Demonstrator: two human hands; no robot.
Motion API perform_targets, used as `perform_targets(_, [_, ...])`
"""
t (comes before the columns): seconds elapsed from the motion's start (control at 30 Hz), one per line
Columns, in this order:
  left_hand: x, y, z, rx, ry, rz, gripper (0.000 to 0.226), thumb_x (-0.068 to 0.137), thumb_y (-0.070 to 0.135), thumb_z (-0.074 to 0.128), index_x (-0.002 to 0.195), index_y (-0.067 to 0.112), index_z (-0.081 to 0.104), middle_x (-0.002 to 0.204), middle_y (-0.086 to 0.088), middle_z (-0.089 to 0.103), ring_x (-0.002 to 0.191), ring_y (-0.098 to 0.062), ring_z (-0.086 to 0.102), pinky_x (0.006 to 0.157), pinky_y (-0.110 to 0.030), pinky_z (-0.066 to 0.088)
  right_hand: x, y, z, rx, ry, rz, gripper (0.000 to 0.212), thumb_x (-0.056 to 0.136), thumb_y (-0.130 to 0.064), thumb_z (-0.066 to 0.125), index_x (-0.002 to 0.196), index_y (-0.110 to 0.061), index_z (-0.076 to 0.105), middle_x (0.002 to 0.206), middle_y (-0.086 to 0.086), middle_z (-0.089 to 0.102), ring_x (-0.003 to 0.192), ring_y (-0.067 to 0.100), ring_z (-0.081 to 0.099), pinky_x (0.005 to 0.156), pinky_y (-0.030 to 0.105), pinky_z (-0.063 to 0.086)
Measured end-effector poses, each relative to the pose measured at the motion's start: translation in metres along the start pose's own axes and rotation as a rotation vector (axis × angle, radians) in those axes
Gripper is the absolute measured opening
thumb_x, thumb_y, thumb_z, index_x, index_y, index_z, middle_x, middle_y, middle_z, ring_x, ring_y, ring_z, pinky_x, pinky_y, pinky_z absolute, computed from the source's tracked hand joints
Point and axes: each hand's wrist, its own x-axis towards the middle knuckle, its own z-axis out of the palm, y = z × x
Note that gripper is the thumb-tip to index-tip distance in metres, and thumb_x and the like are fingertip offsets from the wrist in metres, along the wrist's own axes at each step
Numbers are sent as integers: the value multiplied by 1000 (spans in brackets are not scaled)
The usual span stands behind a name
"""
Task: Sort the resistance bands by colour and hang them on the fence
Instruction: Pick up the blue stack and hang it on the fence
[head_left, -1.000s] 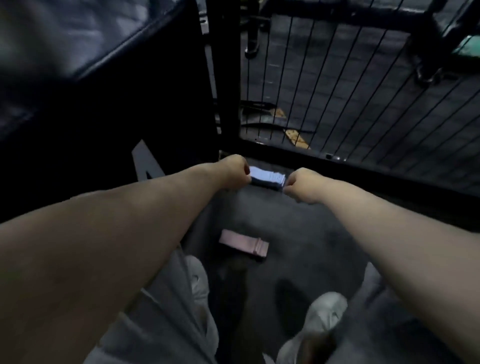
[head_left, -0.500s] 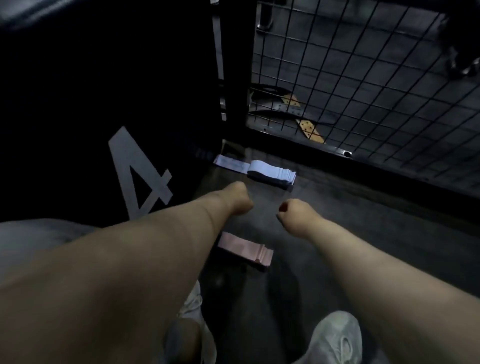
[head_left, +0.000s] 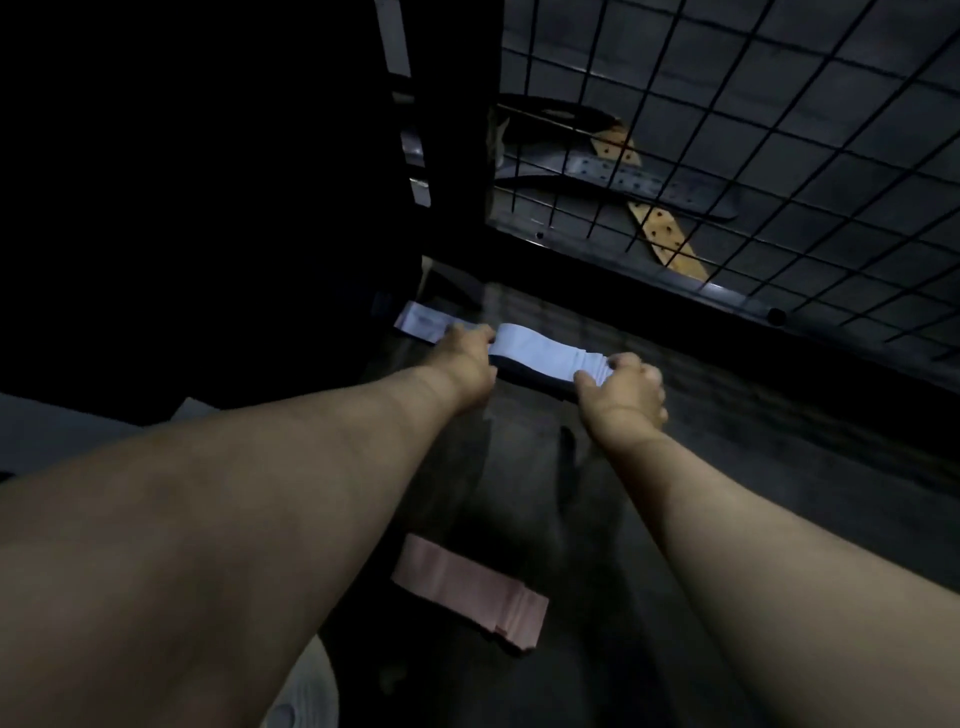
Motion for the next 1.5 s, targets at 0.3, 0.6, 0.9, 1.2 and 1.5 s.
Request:
perform_targets(0.3, [52, 14, 47, 68, 74, 58, 39, 98, 22, 53, 136, 18, 51, 143, -5, 30, 132, -27, 32, 111, -37, 35, 55, 1, 42, 267, 24, 212, 92, 83, -53, 69, 149, -9, 22, 151, 18, 30, 139, 37, 30, 111, 43, 29])
perform_targets(0.6, [73, -16, 31, 104, 221, 201, 41, 87, 15, 61, 128, 15, 62, 135, -9, 50, 126, -31, 46, 104, -40, 42, 68, 13, 60, 332, 14, 159, 78, 86, -46, 71, 143, -11, 32, 150, 14, 27, 138, 35, 28, 112, 44, 32])
perform_targets(0.9, [104, -38, 2, 715, -31, 168, 76, 79, 38, 76, 141, 18, 38, 139, -11, 40, 128, -31, 42, 107, -38, 31, 73, 16, 61, 353, 14, 142, 73, 87, -45, 70, 141, -11, 34, 149, 13, 28, 137, 35, 27, 110, 42, 32])
perform_targets(1.2, [106, -30, -24, 693, -203, -6, 51, 79, 58, 71, 118, 27, 59, 124, -2, 61, 121, -25, 55, 103, -39, 32, 73, 20, 61, 361, 4, 137, 74, 85, -48, 71, 140, -12, 36, 148, 13, 30, 137, 35, 30, 112, 43, 31])
perform_targets(1.5, [85, 18, -52, 43, -175, 21, 23, 83, 32, 78, 88, 11, 72, 73, -5, 66, 67, -18, 61, 61, -25, 48, 73, 22, 61, 399, -6, 139, 76, 82, -48, 74, 140, -14, 38, 146, 12, 33, 135, 34, 33, 111, 39, 33])
